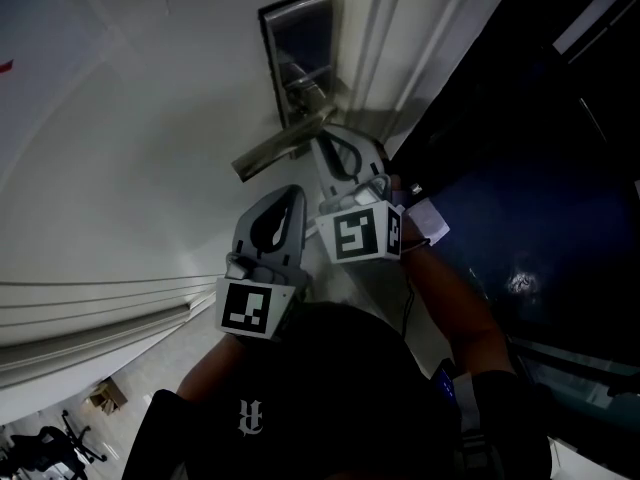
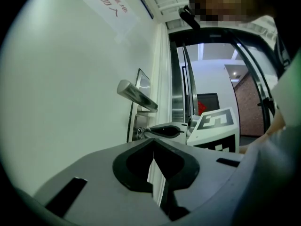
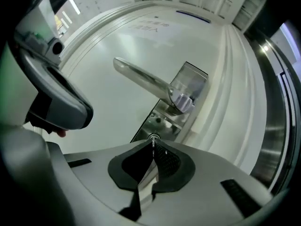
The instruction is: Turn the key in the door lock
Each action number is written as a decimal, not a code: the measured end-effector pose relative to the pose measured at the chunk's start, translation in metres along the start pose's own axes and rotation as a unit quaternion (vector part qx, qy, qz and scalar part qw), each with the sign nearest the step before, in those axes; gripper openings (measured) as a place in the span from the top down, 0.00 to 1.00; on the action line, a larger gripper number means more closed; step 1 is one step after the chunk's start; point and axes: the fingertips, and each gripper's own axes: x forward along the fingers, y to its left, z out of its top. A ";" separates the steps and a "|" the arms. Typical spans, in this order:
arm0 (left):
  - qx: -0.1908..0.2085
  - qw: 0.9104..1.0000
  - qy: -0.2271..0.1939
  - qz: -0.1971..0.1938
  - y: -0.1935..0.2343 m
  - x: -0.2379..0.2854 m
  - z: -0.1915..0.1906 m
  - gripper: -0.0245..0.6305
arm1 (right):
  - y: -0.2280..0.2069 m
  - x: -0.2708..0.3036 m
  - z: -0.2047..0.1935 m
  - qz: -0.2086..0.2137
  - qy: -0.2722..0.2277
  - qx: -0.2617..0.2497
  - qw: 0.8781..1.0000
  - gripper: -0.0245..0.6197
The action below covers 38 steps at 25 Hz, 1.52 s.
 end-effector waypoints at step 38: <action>0.009 1.000 0.002 0.001 -0.004 -0.003 0.001 0.95 | -0.005 0.003 -0.022 0.180 -0.077 0.867 0.459 0.93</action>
